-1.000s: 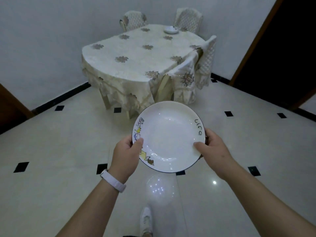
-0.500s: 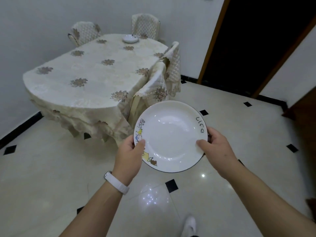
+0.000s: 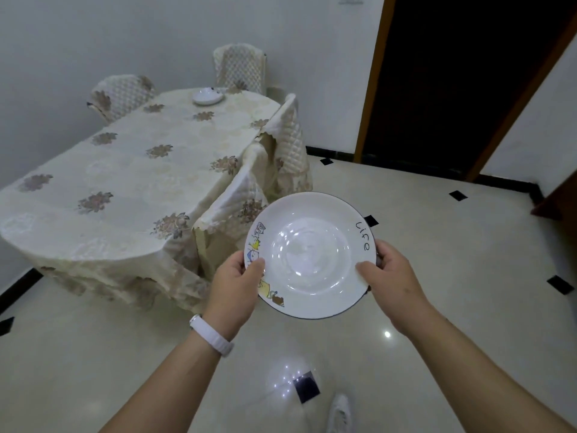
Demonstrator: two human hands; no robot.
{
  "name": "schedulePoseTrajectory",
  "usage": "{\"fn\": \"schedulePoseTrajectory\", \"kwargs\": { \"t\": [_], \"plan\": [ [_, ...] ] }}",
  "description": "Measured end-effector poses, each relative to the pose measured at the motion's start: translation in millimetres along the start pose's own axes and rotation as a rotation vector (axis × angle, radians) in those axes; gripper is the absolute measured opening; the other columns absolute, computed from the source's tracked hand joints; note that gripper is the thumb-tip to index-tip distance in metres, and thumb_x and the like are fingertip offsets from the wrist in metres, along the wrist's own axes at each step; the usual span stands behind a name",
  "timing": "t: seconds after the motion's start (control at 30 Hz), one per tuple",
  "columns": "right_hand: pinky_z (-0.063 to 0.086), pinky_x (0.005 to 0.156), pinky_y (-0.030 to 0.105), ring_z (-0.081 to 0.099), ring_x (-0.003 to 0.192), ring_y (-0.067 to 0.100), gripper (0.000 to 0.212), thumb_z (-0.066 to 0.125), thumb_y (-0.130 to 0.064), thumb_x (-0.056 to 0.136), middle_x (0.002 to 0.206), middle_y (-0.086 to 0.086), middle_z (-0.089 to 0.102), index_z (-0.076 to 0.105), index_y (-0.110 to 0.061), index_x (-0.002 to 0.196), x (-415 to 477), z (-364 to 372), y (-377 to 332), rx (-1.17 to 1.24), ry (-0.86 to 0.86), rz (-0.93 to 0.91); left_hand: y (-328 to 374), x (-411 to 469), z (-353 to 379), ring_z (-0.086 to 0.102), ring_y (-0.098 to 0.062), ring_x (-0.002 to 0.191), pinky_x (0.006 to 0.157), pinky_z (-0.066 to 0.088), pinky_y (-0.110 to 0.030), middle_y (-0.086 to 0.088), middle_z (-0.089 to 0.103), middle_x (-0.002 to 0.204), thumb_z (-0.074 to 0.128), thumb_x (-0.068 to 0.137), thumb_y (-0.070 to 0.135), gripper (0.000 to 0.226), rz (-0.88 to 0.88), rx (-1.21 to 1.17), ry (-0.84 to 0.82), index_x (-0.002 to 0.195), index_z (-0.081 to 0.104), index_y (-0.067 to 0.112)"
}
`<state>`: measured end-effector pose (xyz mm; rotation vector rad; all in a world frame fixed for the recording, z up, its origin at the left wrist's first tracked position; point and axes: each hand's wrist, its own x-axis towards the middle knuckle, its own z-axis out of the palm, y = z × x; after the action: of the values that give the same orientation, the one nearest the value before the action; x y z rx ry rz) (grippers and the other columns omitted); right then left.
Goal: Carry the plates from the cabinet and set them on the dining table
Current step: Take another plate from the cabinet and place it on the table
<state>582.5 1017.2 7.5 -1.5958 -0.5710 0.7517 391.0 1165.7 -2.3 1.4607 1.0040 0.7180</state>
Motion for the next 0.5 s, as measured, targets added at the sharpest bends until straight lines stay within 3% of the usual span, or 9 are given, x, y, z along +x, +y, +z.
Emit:
{"fn": "schedulePoseTrajectory", "kwargs": {
  "t": [0.13, 0.23, 0.37, 0.5],
  "plan": [
    [0.057, 0.060, 0.036, 0.067, 0.073, 0.016, 0.034, 0.050, -0.014, 0.070, 0.089, -0.001, 0.073, 0.067, -0.035, 0.091, 51, -44, -10, 0.010, -0.020, -0.009, 24, 38, 54, 0.071, -0.009, 0.073, 0.059, 0.054, -0.022, 0.006, 0.077, 0.082, 0.058, 0.090, 0.014, 0.024, 0.048, 0.022, 0.025, 0.084, 0.074, 0.030],
    [0.057, 0.060, 0.036, 0.067, 0.075, 0.021, 0.035, 0.050, -0.014, 0.070, 0.090, -0.001, 0.073, 0.067, -0.035, 0.092, 82, -72, -17, 0.009, -0.014, -0.024, 34, 61, 87, 0.072, -0.018, 0.079, 0.067, 0.057, -0.033, 0.004, 0.077, 0.084, 0.059, 0.084, 0.023, 0.016, 0.059, 0.032, 0.026, 0.084, 0.074, 0.031],
    [0.058, 0.061, 0.035, 0.069, 0.083, 0.026, 0.037, 0.051, -0.014, 0.072, 0.092, -0.003, 0.074, 0.067, -0.036, 0.097, 112, -98, -18, 0.015, -0.024, -0.046, 42, 86, 118, 0.073, -0.017, 0.080, 0.064, 0.058, -0.029, 0.004, 0.077, 0.087, 0.057, 0.092, 0.012, 0.026, 0.066, 0.017, 0.004, 0.087, 0.074, 0.031],
    [0.057, 0.059, 0.034, 0.068, 0.075, 0.022, 0.036, 0.050, -0.014, 0.072, 0.090, -0.002, 0.073, 0.067, -0.038, 0.094, 142, -118, -15, 0.021, -0.003, -0.042, 49, 117, 148, 0.073, -0.020, 0.074, 0.053, 0.055, -0.025, 0.002, 0.077, 0.084, 0.057, 0.093, 0.009, 0.020, 0.062, 0.031, -0.023, 0.092, 0.072, 0.022]
  ]
}}
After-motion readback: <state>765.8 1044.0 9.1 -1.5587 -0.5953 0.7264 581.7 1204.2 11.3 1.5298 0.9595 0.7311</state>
